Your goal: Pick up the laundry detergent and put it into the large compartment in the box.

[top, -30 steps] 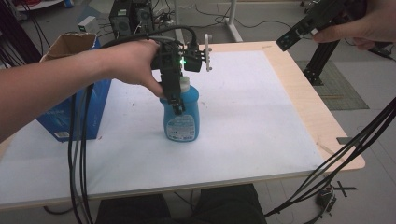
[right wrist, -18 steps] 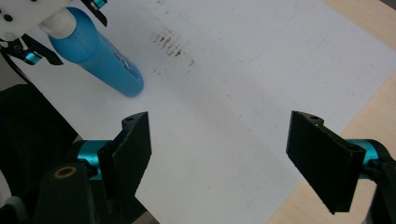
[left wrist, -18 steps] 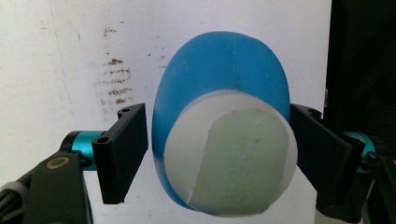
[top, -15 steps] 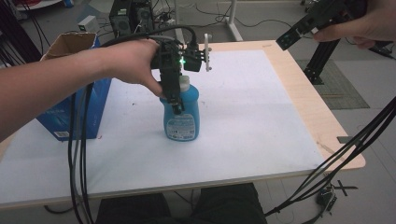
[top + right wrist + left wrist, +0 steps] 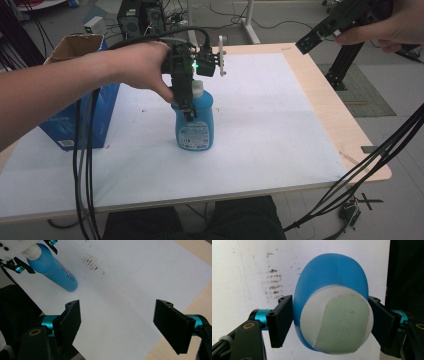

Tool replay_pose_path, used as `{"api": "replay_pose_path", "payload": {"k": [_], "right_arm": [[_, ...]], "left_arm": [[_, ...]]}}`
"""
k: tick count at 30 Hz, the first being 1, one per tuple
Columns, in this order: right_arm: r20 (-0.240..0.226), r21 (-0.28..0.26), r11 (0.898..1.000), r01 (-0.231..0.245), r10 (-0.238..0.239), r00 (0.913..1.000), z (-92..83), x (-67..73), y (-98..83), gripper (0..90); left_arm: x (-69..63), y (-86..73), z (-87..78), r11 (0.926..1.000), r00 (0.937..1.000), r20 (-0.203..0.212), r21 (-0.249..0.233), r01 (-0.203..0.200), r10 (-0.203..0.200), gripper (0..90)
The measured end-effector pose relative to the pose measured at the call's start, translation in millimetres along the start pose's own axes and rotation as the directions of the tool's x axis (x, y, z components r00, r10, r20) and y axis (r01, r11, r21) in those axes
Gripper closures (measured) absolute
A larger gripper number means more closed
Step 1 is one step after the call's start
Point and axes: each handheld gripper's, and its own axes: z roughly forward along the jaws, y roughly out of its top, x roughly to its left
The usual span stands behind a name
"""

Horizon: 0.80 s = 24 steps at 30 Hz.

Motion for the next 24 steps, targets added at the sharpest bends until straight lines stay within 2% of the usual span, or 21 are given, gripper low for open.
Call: {"api": "replay_pose_path", "payload": {"k": [13, 24], "right_arm": [[-0.002, 0.002, 1.0, -0.002, 0.002, 1.0, 1.6, -1.0, -2.2, 21.6], [-0.003, 0.001, 1.0, -0.005, 0.005, 1.0, 1.5, -2.1, -5.0, 21.6]], "left_arm": [[1.9, 0.4, 1.1, 0.9999, 0.9999, -0.003, 0.004, 0.015, -0.015, 32.5], [0.8, 1.8, 1.1, 0.9999, 1.0, 0.001, 0.01, 0.003, -0.003, 36.3]]}}
